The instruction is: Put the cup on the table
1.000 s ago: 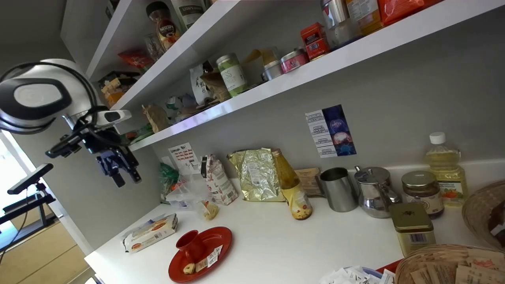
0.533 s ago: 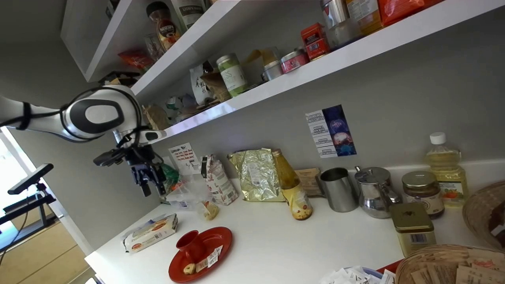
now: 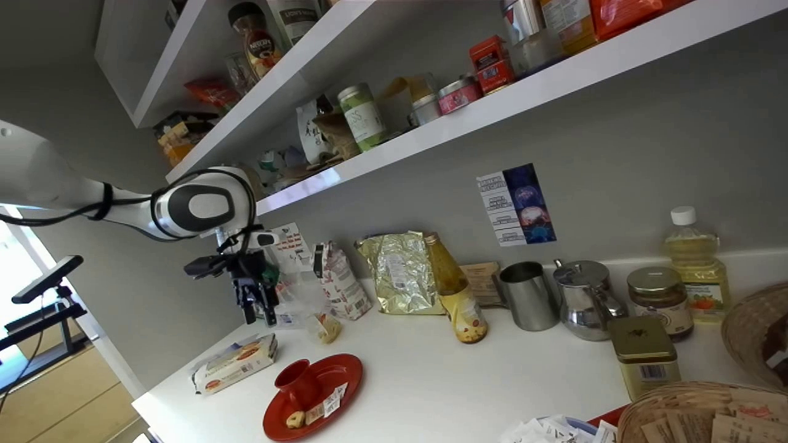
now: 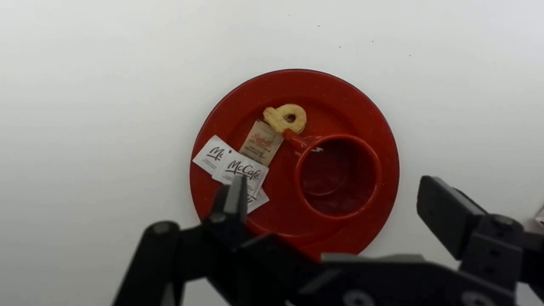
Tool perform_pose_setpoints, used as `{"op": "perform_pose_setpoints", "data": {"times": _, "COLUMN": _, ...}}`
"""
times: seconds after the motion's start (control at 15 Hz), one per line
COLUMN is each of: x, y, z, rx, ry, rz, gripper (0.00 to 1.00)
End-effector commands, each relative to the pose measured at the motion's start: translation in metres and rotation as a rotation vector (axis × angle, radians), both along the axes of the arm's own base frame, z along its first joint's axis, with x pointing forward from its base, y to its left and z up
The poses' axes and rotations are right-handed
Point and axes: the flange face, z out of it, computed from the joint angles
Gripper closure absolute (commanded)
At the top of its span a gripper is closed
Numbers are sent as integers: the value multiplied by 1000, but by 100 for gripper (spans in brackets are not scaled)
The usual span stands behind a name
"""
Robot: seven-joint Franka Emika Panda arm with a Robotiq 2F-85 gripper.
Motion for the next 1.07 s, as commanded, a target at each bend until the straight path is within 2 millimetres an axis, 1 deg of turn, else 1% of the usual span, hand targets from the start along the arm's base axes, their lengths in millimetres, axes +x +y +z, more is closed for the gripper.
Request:
{"op": "perform_pose_setpoints", "data": {"times": 0.0, "x": 15, "y": 22, "z": -16, "rx": 3, "ry": 43, "rz": -35, "gripper": 0}}
{"op": "perform_pose_setpoints", "data": {"times": 0.2, "x": 16, "y": 32, "z": -38, "rx": -16, "ry": 77, "rz": -45, "gripper": 0}}
{"op": "perform_pose_setpoints", "data": {"times": 0.47, "x": 15, "y": 35, "z": -62, "rx": -34, "ry": 117, "rz": -62, "gripper": 0}}
{"op": "perform_pose_setpoints", "data": {"times": 0.73, "x": 15, "y": 32, "z": -76, "rx": -40, "ry": 143, "rz": -75, "gripper": 0}}
{"op": "perform_pose_setpoints", "data": {"times": 1.0, "x": 19, "y": 22, "z": -90, "rx": -53, "ry": 174, "rz": -87, "gripper": 0}}
